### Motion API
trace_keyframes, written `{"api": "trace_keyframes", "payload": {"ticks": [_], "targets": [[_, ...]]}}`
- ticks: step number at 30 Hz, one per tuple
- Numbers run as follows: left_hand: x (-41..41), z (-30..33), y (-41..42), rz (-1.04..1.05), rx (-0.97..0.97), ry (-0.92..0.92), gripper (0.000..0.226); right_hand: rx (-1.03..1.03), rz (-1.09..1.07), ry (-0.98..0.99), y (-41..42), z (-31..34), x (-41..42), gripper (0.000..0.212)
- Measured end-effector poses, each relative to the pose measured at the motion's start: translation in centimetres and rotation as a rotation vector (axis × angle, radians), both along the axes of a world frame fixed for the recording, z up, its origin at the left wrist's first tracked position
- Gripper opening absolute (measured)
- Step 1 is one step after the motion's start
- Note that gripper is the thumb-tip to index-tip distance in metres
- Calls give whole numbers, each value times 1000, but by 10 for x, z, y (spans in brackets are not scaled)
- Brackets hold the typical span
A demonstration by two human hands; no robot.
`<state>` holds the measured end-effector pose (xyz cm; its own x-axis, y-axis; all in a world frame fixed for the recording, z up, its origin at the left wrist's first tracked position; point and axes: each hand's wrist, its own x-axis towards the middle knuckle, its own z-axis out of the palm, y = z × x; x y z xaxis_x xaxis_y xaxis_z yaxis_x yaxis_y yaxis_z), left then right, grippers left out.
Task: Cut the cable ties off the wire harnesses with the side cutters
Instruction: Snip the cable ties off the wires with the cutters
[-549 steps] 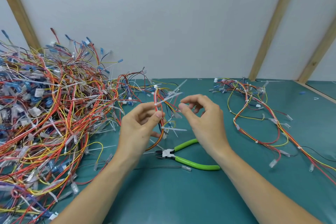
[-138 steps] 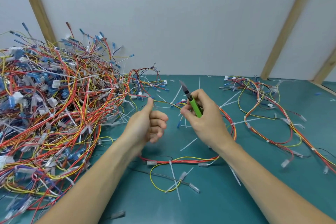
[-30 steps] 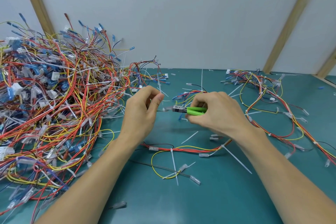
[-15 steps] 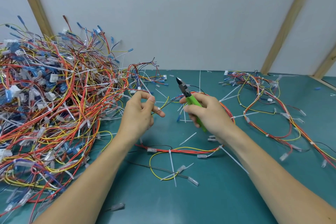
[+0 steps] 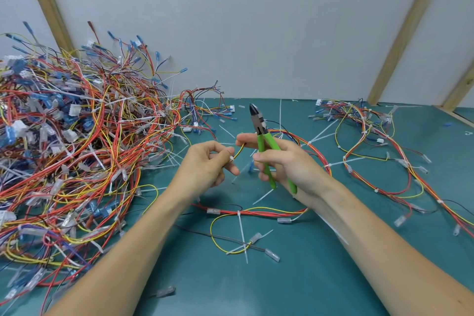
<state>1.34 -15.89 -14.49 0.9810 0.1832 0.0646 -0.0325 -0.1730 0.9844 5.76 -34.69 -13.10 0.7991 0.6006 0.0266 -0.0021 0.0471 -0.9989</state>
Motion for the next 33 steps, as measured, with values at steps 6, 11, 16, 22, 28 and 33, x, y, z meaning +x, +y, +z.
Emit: {"api": "trace_keyframes", "payload": {"ticks": [6, 11, 16, 22, 28, 33], "targets": [[-3, 8, 6, -23, 73, -80, 30, 29, -79, -2, -2, 0, 5, 36], [-4, 7, 6, 25, 111, -167, 13, 12, -141, -40, -9, 2, 8, 37], [-3, 8, 7, 40, 111, -212, 7, -10, -131, -41, -7, 3, 5, 38], [-4, 5, 8, 20, 238, -290, 6, -53, -101, -39, -7, 3, 3, 40], [-2, -6, 7, 291, 636, -278, 8, 8, -327, -74, -8, 9, 9, 32], [-3, -9, 14, 374, 922, -196, 10, 28, -470, -94, -23, 16, 21, 23]]}}
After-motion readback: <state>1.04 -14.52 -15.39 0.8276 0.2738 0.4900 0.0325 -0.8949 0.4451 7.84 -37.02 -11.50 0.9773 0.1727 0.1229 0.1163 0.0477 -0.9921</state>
